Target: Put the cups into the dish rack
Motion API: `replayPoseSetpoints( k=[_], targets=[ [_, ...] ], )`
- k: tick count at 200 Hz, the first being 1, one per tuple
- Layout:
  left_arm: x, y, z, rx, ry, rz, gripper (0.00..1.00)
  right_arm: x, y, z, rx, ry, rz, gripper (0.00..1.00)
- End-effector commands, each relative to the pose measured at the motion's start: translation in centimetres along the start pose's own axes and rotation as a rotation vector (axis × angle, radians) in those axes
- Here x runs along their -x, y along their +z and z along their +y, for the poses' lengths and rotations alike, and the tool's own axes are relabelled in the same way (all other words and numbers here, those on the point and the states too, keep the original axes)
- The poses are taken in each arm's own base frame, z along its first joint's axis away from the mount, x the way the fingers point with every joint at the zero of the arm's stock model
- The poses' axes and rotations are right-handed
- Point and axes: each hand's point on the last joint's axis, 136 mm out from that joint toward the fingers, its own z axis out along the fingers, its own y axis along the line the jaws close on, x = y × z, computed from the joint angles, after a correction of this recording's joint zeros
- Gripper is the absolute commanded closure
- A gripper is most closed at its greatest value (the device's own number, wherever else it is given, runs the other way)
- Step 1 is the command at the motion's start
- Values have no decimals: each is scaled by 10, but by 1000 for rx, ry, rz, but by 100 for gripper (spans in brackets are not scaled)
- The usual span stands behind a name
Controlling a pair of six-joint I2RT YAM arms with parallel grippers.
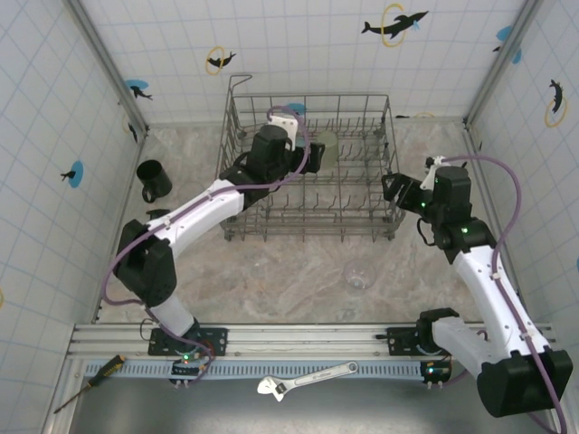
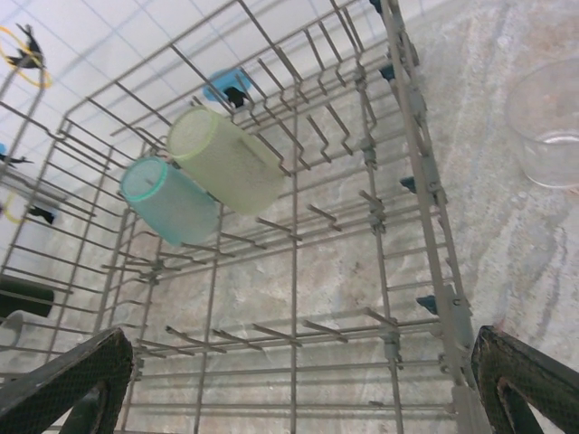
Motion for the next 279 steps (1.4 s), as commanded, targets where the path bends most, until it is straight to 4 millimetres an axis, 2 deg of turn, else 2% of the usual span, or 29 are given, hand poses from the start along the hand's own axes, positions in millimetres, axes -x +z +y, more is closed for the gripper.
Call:
replayPoseSetpoints(
  k=[1, 27, 70, 103, 122, 184, 237, 279],
  targets=[
    [15, -27, -5, -9, -34, -30, 2, 12, -2, 0, -50, -28, 8, 0],
    [15, -45, -6, -13, -10, -10, 2, 19, 3, -8, -132, -61, 47, 0],
    [7, -68, -2, -6, -9, -4, 2, 26, 24, -22, -212, -72, 144, 0],
    [5, -73, 14, 80, 19, -4, 3, 35, 40, -37, -254, -51, 174, 0],
    [1, -77, 12, 64, 36, 13, 2, 40, 48, -49, -271, -19, 179, 0],
    [-21, -86, 21, 85, 29, 59, 3, 53, 75, -97, -367, 76, 176, 0],
    [-24, -94, 22, 83, 24, 60, 2, 69, 99, -130, -461, 99, 182, 0],
    [-26, -97, 21, 80, 17, 60, 2, 80, 112, -153, -514, 99, 196, 6]
  ],
)
